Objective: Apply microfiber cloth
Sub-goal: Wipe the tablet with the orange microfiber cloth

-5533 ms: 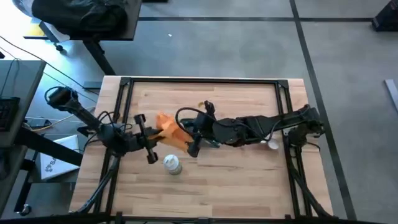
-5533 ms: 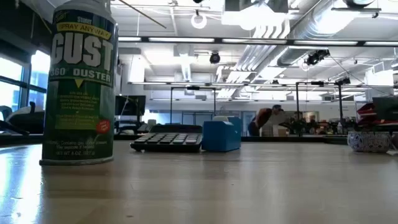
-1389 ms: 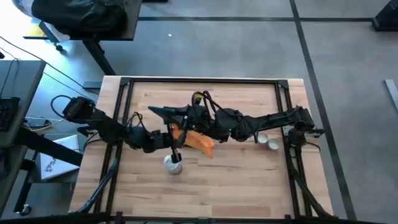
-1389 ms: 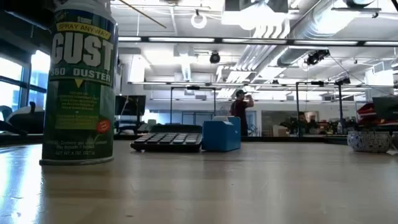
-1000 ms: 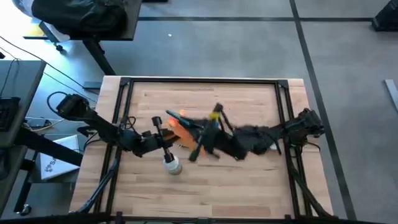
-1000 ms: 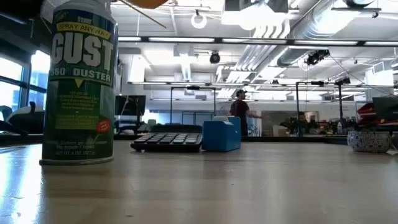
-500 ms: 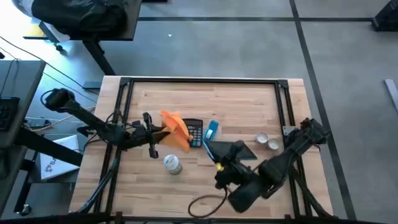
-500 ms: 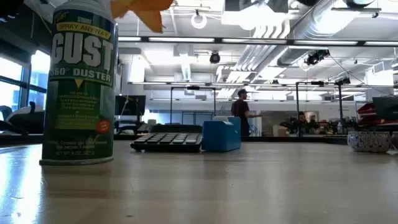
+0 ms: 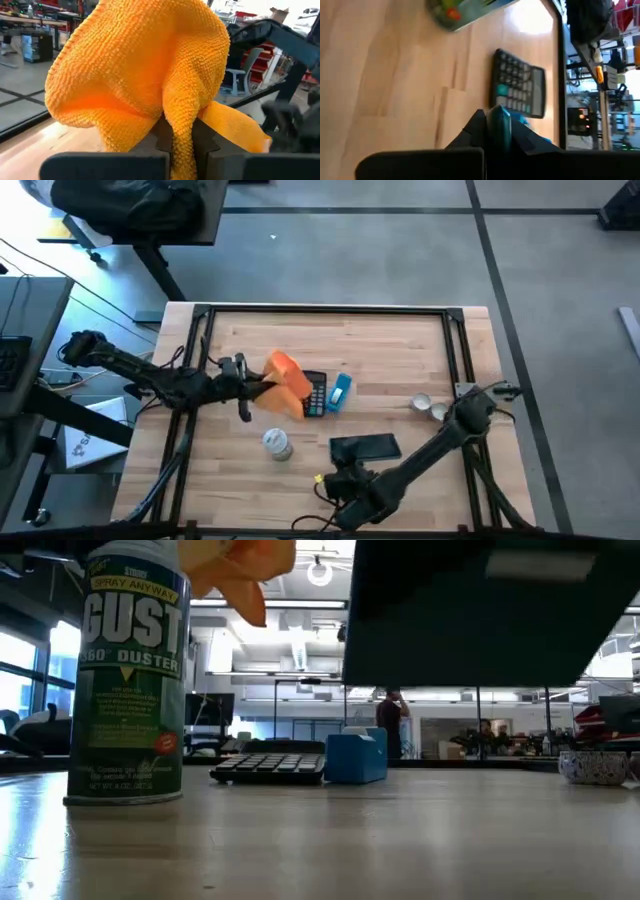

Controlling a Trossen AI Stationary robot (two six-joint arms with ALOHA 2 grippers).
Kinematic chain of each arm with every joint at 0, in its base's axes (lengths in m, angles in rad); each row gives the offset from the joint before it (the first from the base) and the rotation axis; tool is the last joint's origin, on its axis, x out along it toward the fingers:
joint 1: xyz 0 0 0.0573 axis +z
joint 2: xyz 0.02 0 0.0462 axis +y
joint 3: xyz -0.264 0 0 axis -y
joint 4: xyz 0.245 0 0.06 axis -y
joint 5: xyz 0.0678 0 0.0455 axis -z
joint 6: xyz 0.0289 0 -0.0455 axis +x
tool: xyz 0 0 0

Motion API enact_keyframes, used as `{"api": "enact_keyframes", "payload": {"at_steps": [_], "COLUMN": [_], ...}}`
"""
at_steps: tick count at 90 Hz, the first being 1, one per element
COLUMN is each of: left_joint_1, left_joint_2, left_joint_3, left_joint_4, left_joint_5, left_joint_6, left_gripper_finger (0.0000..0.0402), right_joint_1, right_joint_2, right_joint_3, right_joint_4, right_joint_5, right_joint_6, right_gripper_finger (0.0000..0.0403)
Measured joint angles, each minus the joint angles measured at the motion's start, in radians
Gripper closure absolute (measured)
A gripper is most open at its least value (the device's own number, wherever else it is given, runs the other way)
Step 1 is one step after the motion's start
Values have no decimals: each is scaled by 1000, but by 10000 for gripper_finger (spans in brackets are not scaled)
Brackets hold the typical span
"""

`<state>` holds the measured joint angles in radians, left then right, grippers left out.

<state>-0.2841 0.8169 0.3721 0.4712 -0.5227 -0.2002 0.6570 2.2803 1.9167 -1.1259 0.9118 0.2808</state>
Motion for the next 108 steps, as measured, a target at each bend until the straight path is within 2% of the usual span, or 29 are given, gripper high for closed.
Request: {"api": "enact_keyframes", "payload": {"at_steps": [10,30,60,74,93,108], "left_joint_1": [21,37,37,37,37,30], "left_joint_2": [0,0,0,0,0,0], "left_joint_3": [0,0,0,0,42,80], "left_joint_4": [-14,-45,-49,-2,21,23], "left_joint_5": [21,42,50,53,72,78], "left_joint_6": [1,1,2,32,86,137], "left_gripper_finger": [398,398,398,398,398,398], "right_joint_1": [-23,-69,-115,-126,-133,-133], "right_joint_2": [38,58,58,58,51,50], "right_joint_3": [0,0,0,0,3,57], "right_joint_4": [4,107,142,155,163,152], "right_joint_5": [-15,-219,-328,-375,-458,-486], "right_joint_6": [-15,-77,-19,-20,-60,-102], "right_gripper_finger": [403,387,343,323,297,278]}}
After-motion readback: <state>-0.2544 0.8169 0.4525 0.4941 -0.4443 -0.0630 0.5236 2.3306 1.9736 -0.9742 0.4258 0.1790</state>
